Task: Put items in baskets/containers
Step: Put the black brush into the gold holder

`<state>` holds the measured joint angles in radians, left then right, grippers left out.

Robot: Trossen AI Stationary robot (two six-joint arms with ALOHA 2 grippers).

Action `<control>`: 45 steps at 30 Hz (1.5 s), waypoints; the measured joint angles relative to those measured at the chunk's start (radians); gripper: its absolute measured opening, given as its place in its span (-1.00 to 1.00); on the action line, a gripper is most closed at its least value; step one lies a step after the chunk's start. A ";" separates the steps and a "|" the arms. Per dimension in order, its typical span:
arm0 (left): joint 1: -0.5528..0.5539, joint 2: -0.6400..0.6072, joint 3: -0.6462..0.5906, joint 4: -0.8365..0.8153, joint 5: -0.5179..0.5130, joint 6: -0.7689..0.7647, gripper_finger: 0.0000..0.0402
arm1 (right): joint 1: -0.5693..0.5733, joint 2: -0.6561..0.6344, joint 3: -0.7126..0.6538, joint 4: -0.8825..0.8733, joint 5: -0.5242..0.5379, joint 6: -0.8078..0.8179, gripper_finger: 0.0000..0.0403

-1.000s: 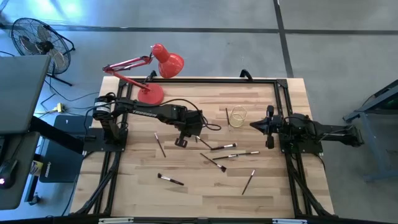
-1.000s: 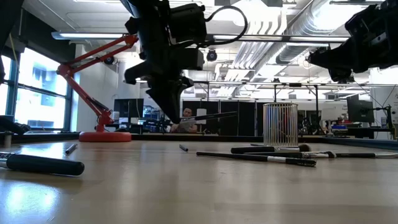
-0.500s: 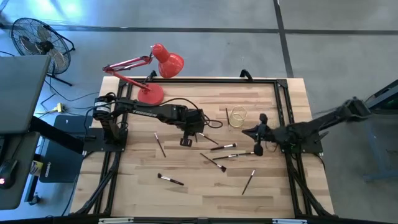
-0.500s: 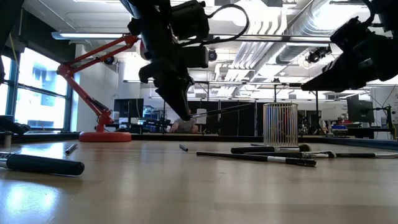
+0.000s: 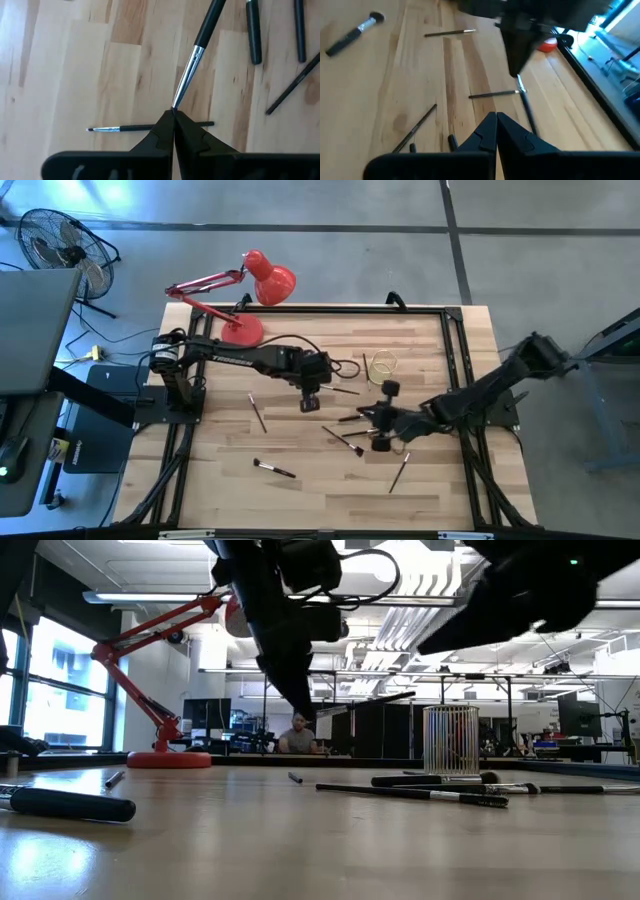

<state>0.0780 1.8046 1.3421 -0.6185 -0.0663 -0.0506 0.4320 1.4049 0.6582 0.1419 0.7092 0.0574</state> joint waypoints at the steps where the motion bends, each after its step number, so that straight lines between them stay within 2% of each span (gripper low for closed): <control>1: 0.000 0.000 0.005 -0.008 0.008 -0.021 -1.00 | -0.002 0.029 0.025 -0.006 0.018 -0.019 -0.97; 8: 0.000 0.000 0.034 -0.044 0.051 -0.136 -1.00 | -0.008 0.223 0.180 -0.124 0.289 -0.142 -0.82; 14: 0.000 0.000 0.034 -0.043 0.079 -0.149 -1.00 | -0.013 0.378 0.302 -0.165 0.328 -0.294 -0.63; 19: 0.000 0.000 0.034 -0.043 0.080 -0.164 -1.00 | -0.014 0.439 0.349 -0.190 0.406 -0.395 -0.53; 25: 0.000 0.000 0.034 -0.046 0.140 -0.164 -1.00 | -0.038 0.441 0.341 -0.222 0.415 -0.408 -0.54; 28: -0.005 0.000 0.034 -0.046 0.147 -0.164 -1.00 | -0.054 0.441 0.341 -0.258 0.381 -0.392 -0.57; 34: -0.020 0.000 0.034 -0.045 0.152 -0.164 -1.00 | -0.073 0.441 0.341 -0.260 0.415 -0.396 -0.63; 41: -0.019 -0.001 0.034 -0.044 0.153 -0.164 -0.99 | -0.078 0.441 0.339 -0.273 0.347 -0.393 -0.91; 45: -0.020 -0.001 0.034 -0.030 0.147 -0.148 -0.93 | -0.078 0.441 0.339 -0.304 0.336 -0.320 -0.91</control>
<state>0.0582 1.8034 1.3760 -0.6483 0.0806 -0.1989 0.3538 1.8462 0.9974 -0.1621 1.0449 -0.2621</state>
